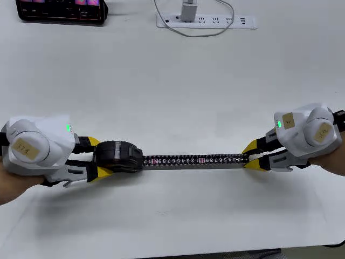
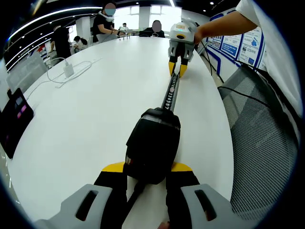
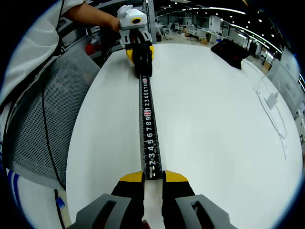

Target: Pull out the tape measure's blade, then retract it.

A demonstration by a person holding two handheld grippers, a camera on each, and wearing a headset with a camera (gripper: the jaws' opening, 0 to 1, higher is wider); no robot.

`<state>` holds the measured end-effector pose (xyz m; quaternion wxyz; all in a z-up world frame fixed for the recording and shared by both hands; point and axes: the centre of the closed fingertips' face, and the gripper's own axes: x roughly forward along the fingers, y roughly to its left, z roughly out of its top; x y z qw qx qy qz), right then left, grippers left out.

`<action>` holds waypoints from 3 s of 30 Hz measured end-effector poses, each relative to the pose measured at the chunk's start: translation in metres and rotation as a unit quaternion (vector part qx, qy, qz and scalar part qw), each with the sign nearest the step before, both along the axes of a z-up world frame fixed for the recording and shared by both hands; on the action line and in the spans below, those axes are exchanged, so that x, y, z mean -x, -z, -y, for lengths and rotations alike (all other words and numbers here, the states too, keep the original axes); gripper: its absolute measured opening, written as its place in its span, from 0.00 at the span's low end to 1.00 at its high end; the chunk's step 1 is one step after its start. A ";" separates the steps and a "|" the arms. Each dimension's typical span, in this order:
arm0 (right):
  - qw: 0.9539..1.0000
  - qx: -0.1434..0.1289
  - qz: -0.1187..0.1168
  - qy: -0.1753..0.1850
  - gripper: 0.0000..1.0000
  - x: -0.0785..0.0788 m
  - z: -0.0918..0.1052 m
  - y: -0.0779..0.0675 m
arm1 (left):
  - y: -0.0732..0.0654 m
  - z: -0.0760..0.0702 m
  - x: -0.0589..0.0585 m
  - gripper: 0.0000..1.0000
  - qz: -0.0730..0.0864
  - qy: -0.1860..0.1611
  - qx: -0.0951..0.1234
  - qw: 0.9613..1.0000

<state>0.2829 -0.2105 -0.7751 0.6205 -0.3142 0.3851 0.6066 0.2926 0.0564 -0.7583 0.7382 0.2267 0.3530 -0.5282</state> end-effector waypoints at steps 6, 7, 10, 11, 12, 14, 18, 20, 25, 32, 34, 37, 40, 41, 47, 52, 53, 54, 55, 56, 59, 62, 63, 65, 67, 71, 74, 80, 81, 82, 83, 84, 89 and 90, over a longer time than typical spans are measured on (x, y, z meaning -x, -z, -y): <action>1.000 0.009 0.001 0.000 0.10 -0.001 0.004 0.000 | 0.000 0.000 0.000 0.26 0.000 -0.001 0.000 1.000; 1.000 0.013 0.001 -0.001 0.10 -0.001 0.006 0.000 | 0.000 0.000 0.000 0.26 0.000 -0.001 -0.001 1.000; 1.000 0.005 -0.004 0.007 0.10 0.000 0.008 0.001 | 0.000 0.000 0.000 0.26 0.001 0.000 -0.001 1.000; 1.000 0.004 -0.004 0.008 0.10 -0.001 0.008 0.001 | 0.000 0.000 0.000 0.26 0.002 0.000 -0.001 1.000; 1.000 0.005 -0.004 0.010 0.10 -0.001 0.007 0.001 | 0.000 0.000 0.000 0.26 0.002 0.000 0.000 1.000; 1.000 0.007 -0.004 0.009 0.10 -0.001 0.007 0.002 | 0.000 0.001 0.000 0.26 0.003 -0.002 0.000 1.000; 1.000 0.005 -0.007 0.013 0.10 -0.002 0.007 0.002 | 0.000 0.001 0.000 0.26 0.003 -0.004 -0.003 1.000; 1.000 0.007 -0.006 0.011 0.10 -0.001 0.006 0.002 | 0.000 0.001 0.000 0.27 0.003 -0.007 -0.003 1.000; 1.000 0.011 -0.003 0.012 0.11 -0.001 0.006 0.001 | -0.001 0.003 -0.002 0.27 -0.001 -0.017 -0.002 1.000; 1.000 0.015 -0.001 0.013 0.12 -0.001 0.005 0.001 | -0.001 0.002 -0.001 0.28 -0.002 -0.020 -0.003 1.000; 1.000 0.015 -0.001 0.013 0.12 -0.001 0.005 0.000 | -0.001 0.002 -0.001 0.28 -0.003 -0.020 -0.003 1.000; 1.000 0.016 -0.001 0.011 0.12 -0.002 0.005 0.000 | -0.001 0.003 -0.001 0.28 -0.002 -0.019 -0.005 1.000; 1.000 0.018 0.000 0.011 0.12 -0.002 0.005 0.000 | -0.001 0.003 -0.001 0.28 0.000 -0.019 -0.007 1.000; 1.000 0.018 0.000 0.011 0.12 -0.001 0.005 0.000 | -0.001 0.003 -0.001 0.28 -0.001 -0.021 -0.008 1.000; 1.000 0.016 -0.003 0.018 0.13 -0.001 0.005 0.000 | -0.001 0.003 -0.001 0.29 -0.005 -0.025 -0.011 1.000; 1.000 0.015 -0.005 0.021 0.15 0.000 0.004 0.000 | -0.001 0.005 0.001 0.33 -0.011 -0.029 -0.009 0.999; 1.000 0.015 -0.005 0.022 0.16 0.000 0.004 0.000 | -0.001 0.005 0.001 0.34 -0.011 -0.029 -0.009 0.999; 1.000 0.015 -0.005 0.021 0.16 0.000 0.004 0.000 | -0.001 0.005 0.001 0.35 -0.011 -0.028 -0.010 1.000; 1.000 0.015 -0.004 0.022 0.17 0.000 0.004 0.000 | -0.001 0.005 0.002 0.35 -0.011 -0.028 -0.010 0.999; 1.000 0.015 -0.003 0.022 0.17 0.000 0.004 0.000 | -0.001 0.005 0.002 0.36 -0.014 -0.030 -0.009 0.999; 1.000 0.016 -0.003 0.025 0.19 0.000 0.003 0.000 | -0.001 0.005 0.001 0.35 -0.015 -0.032 -0.007 0.999; 0.999 0.013 -0.008 0.038 0.23 0.000 0.003 -0.001 | -0.001 0.005 0.002 0.36 -0.015 -0.033 -0.007 0.999; 0.999 0.009 -0.011 0.048 0.27 0.000 0.002 -0.002 | -0.001 0.005 0.001 0.36 -0.015 -0.034 -0.006 0.999; 0.997 -0.005 -0.025 0.069 0.31 0.001 -0.001 -0.005 | -0.002 0.005 0.002 0.37 -0.017 -0.037 -0.004 0.999; 0.997 -0.003 -0.020 0.068 0.33 0.000 0.001 -0.005 | -0.002 0.004 0.002 0.39 -0.018 -0.039 -0.004 0.999; 0.997 -0.001 -0.022 0.072 0.35 0.000 0.002 -0.004 | -0.001 0.004 0.003 0.41 -0.025 -0.042 -0.003 0.999; 0.997 -0.005 -0.024 0.077 0.35 0.001 0.001 -0.006 | -0.002 0.004 0.003 0.41 -0.024 -0.045 -0.003 0.999; 0.992 -0.033 -0.024 0.118 0.42 0.000 -0.005 -0.014 | -0.007 0.001 0.001 0.46 -0.020 -0.067 0.009 0.997; 0.991 -0.037 -0.025 0.124 0.43 0.001 -0.005 -0.015 | -0.008 0.000 0.000 0.48 -0.019 -0.073 0.011 0.997; 0.990 -0.044 -0.024 0.134 0.44 0.001 -0.006 -0.016 | -0.009 -0.001 -0.001 0.50 -0.015 -0.078 0.013 0.997; 0.989 -0.046 -0.023 0.139 0.45 0.001 -0.007 -0.017 | -0.010 -0.002 -0.001 0.51 -0.016 -0.083 0.018 0.996; 0.987 -0.051 -0.023 0.148 0.47 0.001 -0.007 -0.018 | -0.012 -0.002 -0.001 0.52 -0.017 -0.088 0.026 0.996; 0.984 -0.062 -0.012 0.167 0.50 0.000 -0.008 -0.023 | -0.018 -0.008 -0.001 0.54 -0.003 -0.100 0.035 0.994; 0.983 -0.063 -0.008 0.170 0.50 -0.001 -0.008 -0.024 | -0.019 -0.009 -0.001 0.54 0.000 -0.105 0.039 0.994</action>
